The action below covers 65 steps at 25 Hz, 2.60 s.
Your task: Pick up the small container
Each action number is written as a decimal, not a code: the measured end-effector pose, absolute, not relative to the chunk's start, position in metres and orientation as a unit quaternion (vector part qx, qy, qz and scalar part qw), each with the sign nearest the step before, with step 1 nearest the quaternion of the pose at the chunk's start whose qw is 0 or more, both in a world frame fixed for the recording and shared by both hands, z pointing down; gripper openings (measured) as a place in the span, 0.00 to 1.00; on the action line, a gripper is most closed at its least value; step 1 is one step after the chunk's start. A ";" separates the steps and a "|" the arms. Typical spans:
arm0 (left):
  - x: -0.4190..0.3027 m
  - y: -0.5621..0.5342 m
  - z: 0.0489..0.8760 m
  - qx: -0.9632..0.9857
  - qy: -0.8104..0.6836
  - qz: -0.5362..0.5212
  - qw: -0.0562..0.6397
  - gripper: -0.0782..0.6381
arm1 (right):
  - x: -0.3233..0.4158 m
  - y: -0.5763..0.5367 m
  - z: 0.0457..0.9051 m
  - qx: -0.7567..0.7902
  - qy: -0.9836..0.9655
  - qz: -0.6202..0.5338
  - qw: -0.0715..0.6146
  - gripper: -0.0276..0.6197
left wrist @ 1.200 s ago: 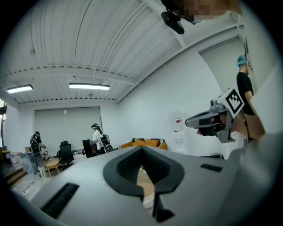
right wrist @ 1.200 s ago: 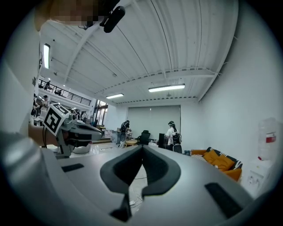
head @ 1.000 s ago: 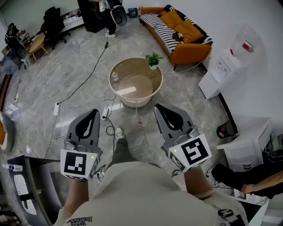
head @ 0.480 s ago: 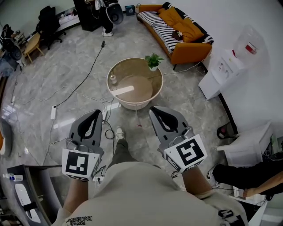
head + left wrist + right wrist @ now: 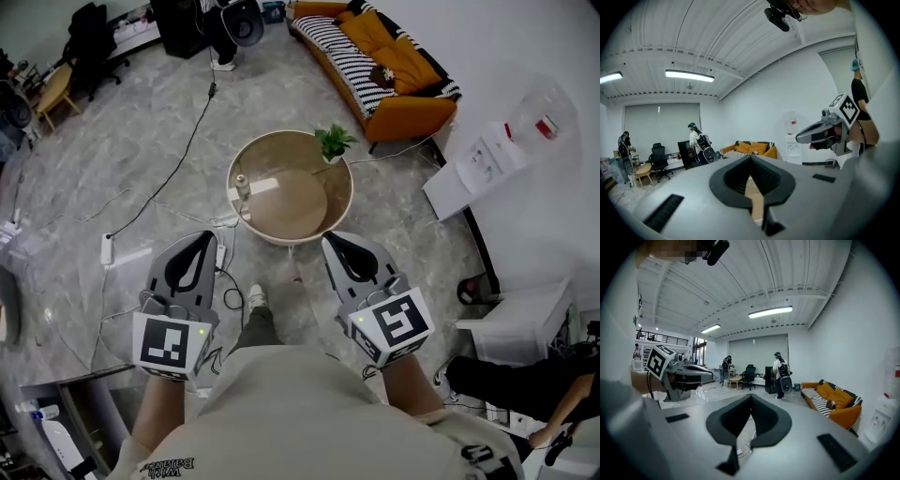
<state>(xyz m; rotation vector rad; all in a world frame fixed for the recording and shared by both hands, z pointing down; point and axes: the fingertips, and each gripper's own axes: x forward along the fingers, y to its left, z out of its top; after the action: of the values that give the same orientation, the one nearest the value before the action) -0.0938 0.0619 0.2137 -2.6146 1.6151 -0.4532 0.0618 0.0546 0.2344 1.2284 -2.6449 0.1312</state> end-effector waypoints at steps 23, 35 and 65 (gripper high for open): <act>-0.172 -0.180 0.232 -0.862 0.483 -0.154 -0.004 0.12 | -0.027 -0.192 0.226 0.432 -0.894 0.066 0.099 0.04; -0.159 -0.212 0.244 -0.837 0.526 -0.152 -0.019 0.12 | -0.005 -0.239 0.238 0.399 -0.907 0.071 0.113 0.04; -0.172 -0.375 0.464 -0.843 0.515 -0.148 -0.032 0.50 | -0.063 -0.398 0.438 0.359 -0.913 0.117 0.154 0.04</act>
<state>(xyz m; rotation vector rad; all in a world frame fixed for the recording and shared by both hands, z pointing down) -0.1715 -0.3747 0.4639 -2.7059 1.6530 -0.4763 -0.0630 -0.3977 0.4384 1.0289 -2.6177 0.3358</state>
